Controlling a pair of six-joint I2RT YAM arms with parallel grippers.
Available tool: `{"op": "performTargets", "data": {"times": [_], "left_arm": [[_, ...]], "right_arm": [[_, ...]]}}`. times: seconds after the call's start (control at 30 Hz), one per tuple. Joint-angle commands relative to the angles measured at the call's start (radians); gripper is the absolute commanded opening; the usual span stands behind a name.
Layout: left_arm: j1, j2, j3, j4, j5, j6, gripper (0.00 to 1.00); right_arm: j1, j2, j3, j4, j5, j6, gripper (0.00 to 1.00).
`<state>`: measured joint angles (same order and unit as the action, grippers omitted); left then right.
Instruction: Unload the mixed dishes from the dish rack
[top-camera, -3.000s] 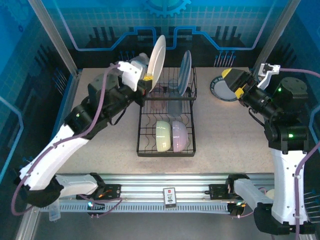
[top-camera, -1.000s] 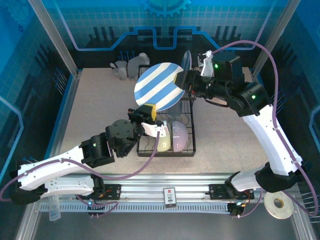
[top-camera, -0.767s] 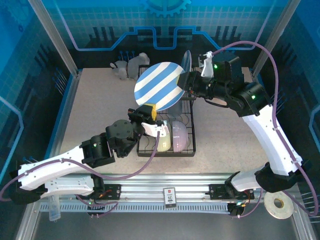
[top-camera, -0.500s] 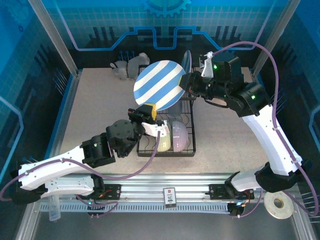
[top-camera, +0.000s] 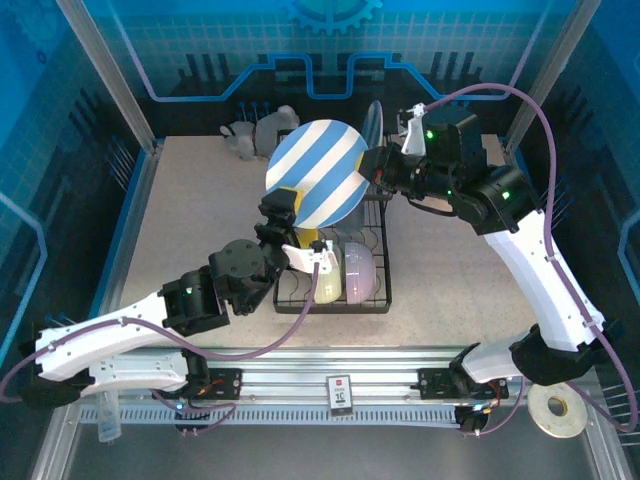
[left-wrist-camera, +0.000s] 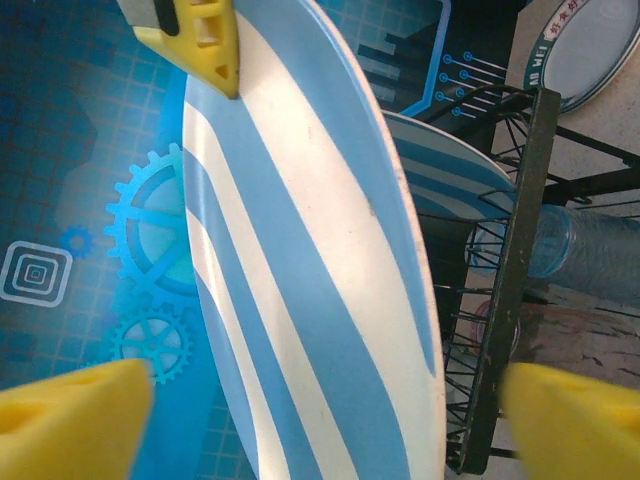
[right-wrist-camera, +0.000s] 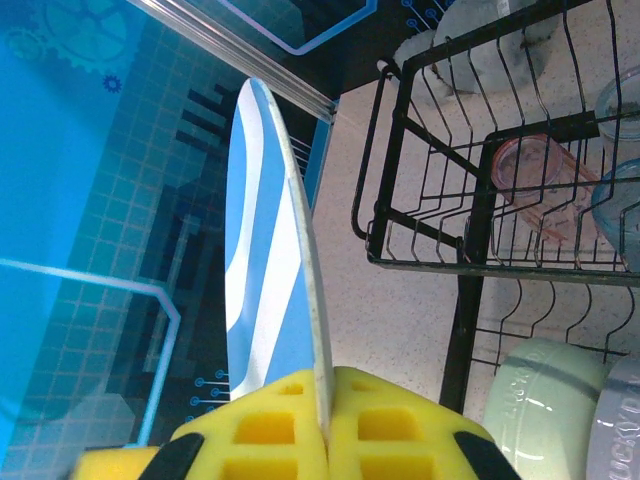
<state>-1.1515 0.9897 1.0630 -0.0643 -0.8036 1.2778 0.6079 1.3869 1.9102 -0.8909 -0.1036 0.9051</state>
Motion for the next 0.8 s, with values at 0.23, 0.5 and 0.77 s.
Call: {"op": "performTargets", "data": {"times": [0.23,0.5,0.77], "left_arm": [[-0.002,-0.055,0.143,-0.055,0.114,-0.384,0.99],[0.071,-0.071,0.273,-0.150,0.227,-0.908,0.99],[0.296,0.012,0.440,-0.379,0.590,-1.414,0.99]], "right_arm": [[-0.007,-0.056,-0.006,0.066,0.029,-0.040,0.00],[-0.210,-0.156,-0.058,0.193,-0.067,-0.009,0.00],[-0.464,-0.302,-0.212,0.347,-0.066,0.051,0.00]]}}
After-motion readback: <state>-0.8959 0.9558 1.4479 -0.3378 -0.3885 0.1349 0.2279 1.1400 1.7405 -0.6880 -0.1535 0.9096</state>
